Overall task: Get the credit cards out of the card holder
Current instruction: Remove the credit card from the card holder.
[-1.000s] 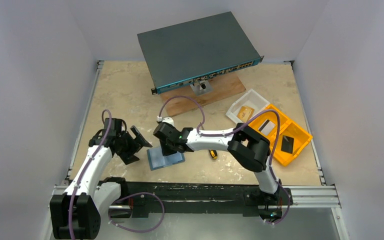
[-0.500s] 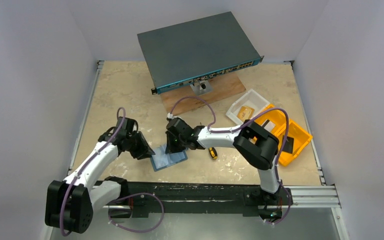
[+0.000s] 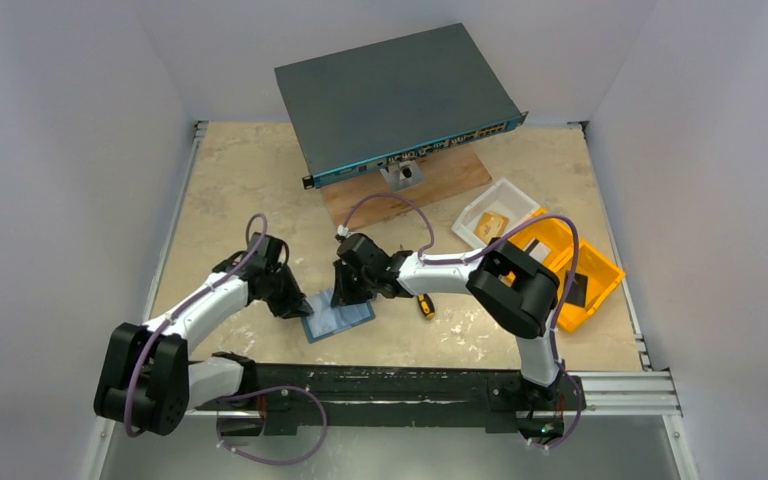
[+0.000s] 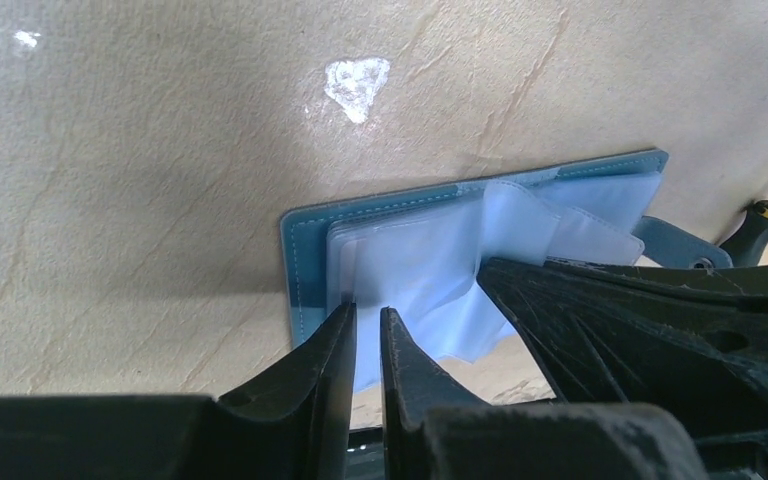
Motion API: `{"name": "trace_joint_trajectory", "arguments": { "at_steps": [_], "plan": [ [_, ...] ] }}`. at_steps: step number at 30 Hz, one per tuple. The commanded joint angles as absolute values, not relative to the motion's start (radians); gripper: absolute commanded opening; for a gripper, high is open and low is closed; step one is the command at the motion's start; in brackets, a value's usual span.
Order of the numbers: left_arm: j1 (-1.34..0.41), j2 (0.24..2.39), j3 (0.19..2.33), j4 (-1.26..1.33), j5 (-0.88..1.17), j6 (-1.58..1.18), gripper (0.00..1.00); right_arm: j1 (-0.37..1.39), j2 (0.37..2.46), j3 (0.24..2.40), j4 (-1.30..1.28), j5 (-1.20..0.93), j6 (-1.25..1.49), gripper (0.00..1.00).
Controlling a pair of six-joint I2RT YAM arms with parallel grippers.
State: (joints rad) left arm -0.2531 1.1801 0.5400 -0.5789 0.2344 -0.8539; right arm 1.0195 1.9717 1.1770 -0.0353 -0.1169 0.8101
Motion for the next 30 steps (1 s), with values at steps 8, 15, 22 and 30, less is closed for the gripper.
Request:
{"name": "trace_joint_trajectory", "arguments": {
  "at_steps": [8,15,22,30],
  "plan": [
    [-0.287,1.253,0.538,-0.498,0.213,-0.872,0.13,1.012,1.981,1.147,-0.071,-0.112,0.793,0.00],
    [-0.315,1.295,0.545,-0.463,0.231,-0.894,0.11,1.012,1.972,1.151,-0.072,-0.115,0.788,0.00],
    [-0.321,1.311,0.545,-0.434,0.261,-0.908,0.02,1.013,1.936,1.181,-0.103,-0.106,0.765,0.03],
    [-0.321,1.322,0.553,-0.438,0.255,-0.905,0.00,1.014,1.843,1.227,-0.160,-0.075,0.754,0.19]
  ]
}}
